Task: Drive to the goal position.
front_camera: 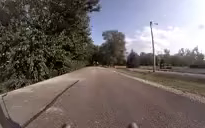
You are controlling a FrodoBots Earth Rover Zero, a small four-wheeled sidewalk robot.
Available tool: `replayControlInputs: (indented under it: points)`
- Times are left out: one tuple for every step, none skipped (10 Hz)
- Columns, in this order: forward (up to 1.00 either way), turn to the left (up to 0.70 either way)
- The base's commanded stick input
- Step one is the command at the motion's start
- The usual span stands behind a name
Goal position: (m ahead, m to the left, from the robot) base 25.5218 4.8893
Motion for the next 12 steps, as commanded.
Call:
replayControlInputs:
  points:
    - [0.7, 0.0]
    - [0.7, 0.0]
    - [0.7, 0.0]
    - [0.7, 0.0]
    - [0.7, 0.0]
    - [0.7, 0.0]
    - [0.7, 0.0]
    - [0.7, 0.0]
    - [0.7, 0.0]
    - [0.7, 0.0]
    - [0.7, 0.0]
    - [0.7, 0.0]
